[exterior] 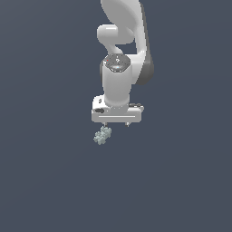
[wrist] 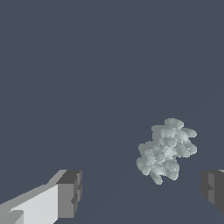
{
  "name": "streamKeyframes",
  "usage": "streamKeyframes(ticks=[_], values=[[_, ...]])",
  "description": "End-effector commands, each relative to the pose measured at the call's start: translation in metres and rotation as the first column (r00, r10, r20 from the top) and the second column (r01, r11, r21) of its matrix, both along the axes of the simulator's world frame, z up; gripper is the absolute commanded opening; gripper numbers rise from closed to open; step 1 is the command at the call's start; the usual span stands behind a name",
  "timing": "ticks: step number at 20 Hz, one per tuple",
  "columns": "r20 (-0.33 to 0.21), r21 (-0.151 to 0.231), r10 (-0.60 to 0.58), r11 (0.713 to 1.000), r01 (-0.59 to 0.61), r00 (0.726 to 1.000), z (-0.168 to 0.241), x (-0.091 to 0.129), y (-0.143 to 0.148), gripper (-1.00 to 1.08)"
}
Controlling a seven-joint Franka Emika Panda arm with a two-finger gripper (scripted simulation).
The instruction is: Pick up the object and move it to a goal position.
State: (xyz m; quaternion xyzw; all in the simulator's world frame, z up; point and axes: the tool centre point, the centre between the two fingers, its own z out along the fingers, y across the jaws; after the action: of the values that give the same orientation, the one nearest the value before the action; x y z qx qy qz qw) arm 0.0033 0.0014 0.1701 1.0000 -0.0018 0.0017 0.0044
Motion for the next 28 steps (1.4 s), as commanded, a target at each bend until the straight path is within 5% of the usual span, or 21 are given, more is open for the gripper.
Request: streamKeyframes(ticks=[1, 16, 28], values=[[0.0, 0.0, 0.0, 1.0, 0.0, 1.0, 0.0, 0.0, 0.0, 1.0], [0.013, -0.025, 0.007, 1.0, -0.007, 1.0, 0.009, 0.001, -0.022, 1.0], [0.009, -0.005, -0.224, 0.975, 0.224, 0.975, -0.019, -0.004, -0.039, 1.0]])
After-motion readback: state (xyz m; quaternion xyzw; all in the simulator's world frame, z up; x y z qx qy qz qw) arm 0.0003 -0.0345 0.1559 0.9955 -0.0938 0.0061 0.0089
